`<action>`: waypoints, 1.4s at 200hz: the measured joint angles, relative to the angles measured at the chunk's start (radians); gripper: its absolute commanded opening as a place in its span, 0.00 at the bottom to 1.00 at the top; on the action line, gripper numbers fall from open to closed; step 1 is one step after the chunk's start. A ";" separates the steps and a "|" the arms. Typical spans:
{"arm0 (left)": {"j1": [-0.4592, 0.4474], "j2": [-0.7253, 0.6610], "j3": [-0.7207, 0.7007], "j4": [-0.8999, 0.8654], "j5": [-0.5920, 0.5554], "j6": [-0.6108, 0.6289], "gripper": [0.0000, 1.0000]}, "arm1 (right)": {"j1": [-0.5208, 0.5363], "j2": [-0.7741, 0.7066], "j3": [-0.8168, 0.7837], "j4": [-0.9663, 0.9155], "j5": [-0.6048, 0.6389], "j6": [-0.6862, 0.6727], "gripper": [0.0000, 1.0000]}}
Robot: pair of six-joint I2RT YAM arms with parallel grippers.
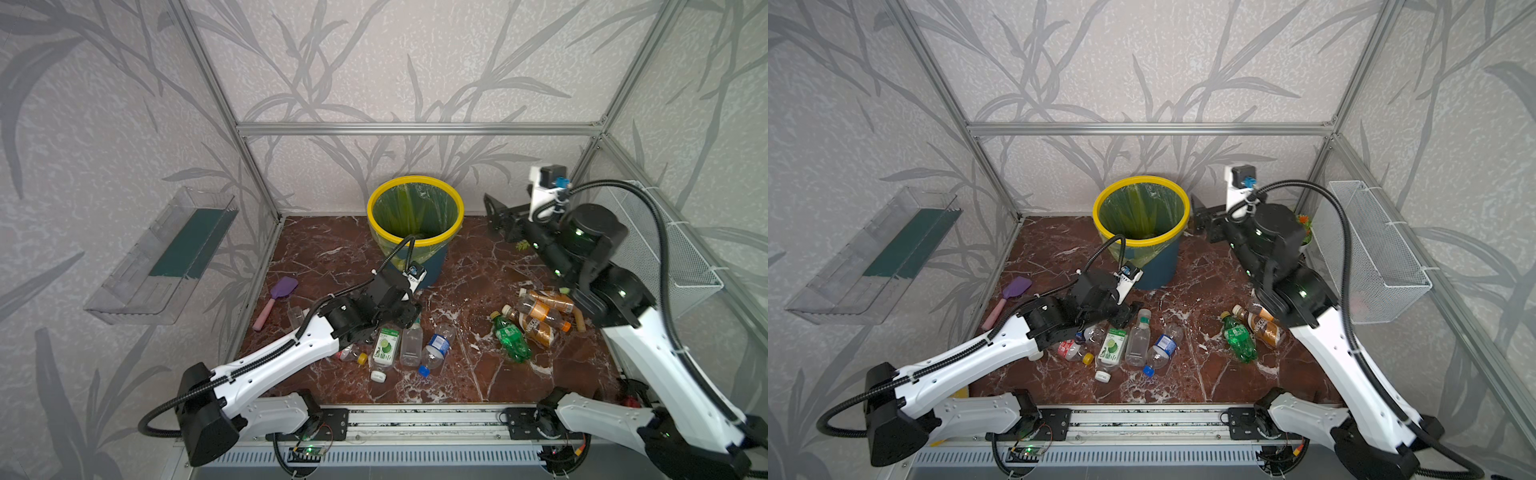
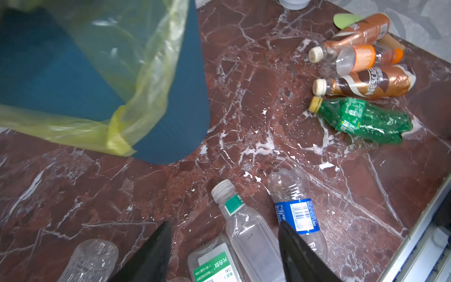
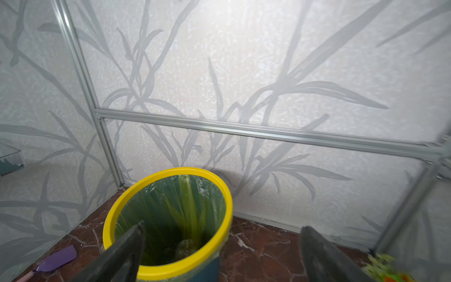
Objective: Throw the plastic bottles in the bin
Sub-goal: Pick up the plastic bottle from the bottom-center of the table.
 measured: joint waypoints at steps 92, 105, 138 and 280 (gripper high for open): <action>-0.193 0.341 0.038 0.035 0.071 -0.114 0.83 | -0.228 -0.380 -0.669 -0.380 -0.034 0.376 0.99; -0.202 0.375 0.038 0.035 0.070 -0.140 0.83 | -0.229 -0.384 -0.669 -0.377 -0.055 0.393 0.99; -0.223 0.438 0.041 0.035 0.059 -0.205 0.83 | -0.233 -0.327 -0.675 -0.349 -0.100 0.398 0.98; -0.235 0.590 0.098 0.053 0.058 -0.276 0.45 | -0.279 -0.266 -0.737 -0.265 -0.196 0.377 0.95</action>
